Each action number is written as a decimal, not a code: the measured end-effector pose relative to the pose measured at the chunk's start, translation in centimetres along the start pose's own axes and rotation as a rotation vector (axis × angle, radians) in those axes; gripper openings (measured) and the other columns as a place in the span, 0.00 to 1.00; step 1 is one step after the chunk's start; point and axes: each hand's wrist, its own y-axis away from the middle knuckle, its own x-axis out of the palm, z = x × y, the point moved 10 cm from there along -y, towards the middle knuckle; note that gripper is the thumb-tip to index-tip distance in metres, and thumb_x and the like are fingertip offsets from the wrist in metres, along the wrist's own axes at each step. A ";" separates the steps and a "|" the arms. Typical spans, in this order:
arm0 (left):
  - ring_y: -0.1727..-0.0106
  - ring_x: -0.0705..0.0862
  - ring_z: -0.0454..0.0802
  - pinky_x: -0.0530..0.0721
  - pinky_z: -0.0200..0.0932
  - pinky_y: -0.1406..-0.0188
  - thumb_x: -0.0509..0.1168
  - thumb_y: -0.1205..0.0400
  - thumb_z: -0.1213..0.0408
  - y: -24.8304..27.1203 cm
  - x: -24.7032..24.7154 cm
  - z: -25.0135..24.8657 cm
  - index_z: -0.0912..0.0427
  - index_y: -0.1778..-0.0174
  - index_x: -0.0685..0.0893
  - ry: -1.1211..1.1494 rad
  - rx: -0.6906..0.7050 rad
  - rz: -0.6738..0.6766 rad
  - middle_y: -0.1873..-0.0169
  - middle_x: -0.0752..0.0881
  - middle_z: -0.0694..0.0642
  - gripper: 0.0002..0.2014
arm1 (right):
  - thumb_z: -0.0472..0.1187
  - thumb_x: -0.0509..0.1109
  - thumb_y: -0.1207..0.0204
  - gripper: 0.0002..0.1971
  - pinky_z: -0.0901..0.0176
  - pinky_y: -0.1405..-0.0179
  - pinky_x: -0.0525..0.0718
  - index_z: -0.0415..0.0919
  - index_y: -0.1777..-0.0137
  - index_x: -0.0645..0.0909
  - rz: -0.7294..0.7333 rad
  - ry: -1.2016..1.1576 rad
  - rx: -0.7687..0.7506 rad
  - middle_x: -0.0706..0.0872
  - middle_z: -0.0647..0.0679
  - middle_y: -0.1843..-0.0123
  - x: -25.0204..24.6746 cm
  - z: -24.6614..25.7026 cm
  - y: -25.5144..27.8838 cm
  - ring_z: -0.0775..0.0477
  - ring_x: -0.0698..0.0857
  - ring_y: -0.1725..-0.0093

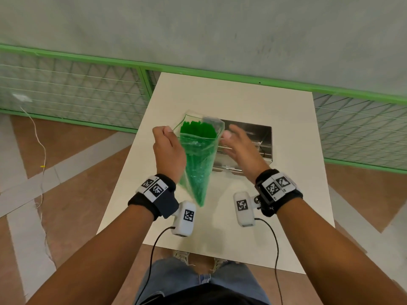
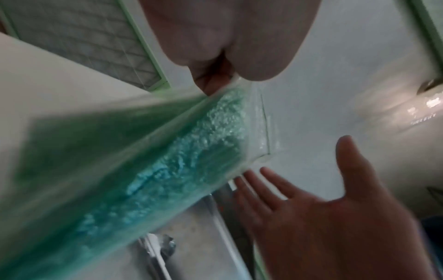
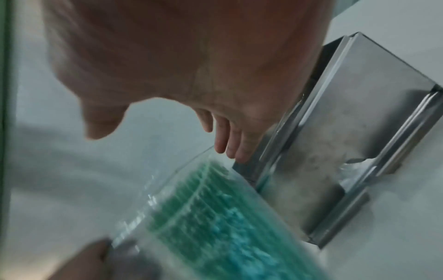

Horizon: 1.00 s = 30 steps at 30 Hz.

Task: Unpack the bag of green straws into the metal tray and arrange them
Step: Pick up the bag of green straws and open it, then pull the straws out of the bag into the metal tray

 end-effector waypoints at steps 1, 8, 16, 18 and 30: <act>0.75 0.71 0.38 0.72 0.41 0.70 0.48 0.07 0.61 -0.1 0.1 -0.3 0.60 0.50 0.69 0.031 -0.027 0.001 0.69 0.73 0.49 0.10 | 0.64 0.74 0.27 0.49 0.42 0.20 0.74 0.51 0.11 0.55 0.044 0.108 0.007 0.72 0.50 0.17 0.6 -0.8 0.2 0.47 0.76 0.21; 0.80 0.71 0.53 0.77 0.46 0.78 0.52 0.07 0.63 1.3 3.4 -3.0 0.61 0.55 0.73 0.480 -0.128 0.367 0.77 0.73 0.54 0.12 | 0.37 0.85 0.30 0.39 0.52 0.30 0.85 0.46 0.23 0.69 0.106 0.223 -0.026 0.87 0.55 0.34 2.5 -3.4 0.0 0.60 0.87 0.37; 0.31 0.77 0.47 0.69 0.51 0.26 0.53 0.18 0.35 0.2 1.9 2.0 0.49 0.22 0.71 -0.069 0.016 0.338 0.34 0.77 0.51 0.32 | 0.26 0.70 0.18 0.23 0.81 0.56 0.81 0.43 0.27 0.73 0.005 0.196 -0.067 0.85 0.63 0.43 -0.8 -1.4 0.7 0.79 0.85 0.52; 0.15 0.66 0.51 0.57 0.54 0.16 0.48 0.21 0.29 1.3 3.2 5.1 0.47 0.13 0.60 -0.079 -0.155 0.468 0.17 0.67 0.51 0.42 | 0.26 0.68 0.17 0.23 0.85 0.59 0.79 0.41 0.25 0.73 0.010 0.159 -0.065 0.81 0.66 0.44 -1.1 -1.5 0.8 0.85 0.82 0.55; 0.32 0.84 0.54 0.81 0.65 0.28 0.48 0.13 0.40 4.2 8.0 5.1 0.43 0.31 0.79 0.228 -0.253 0.531 0.35 0.82 0.59 0.22 | 0.55 0.75 0.24 0.37 0.49 0.27 0.82 0.49 0.19 0.62 0.194 0.219 -0.011 0.82 0.52 0.27 4.0 -1.3 0.2 0.51 0.83 0.29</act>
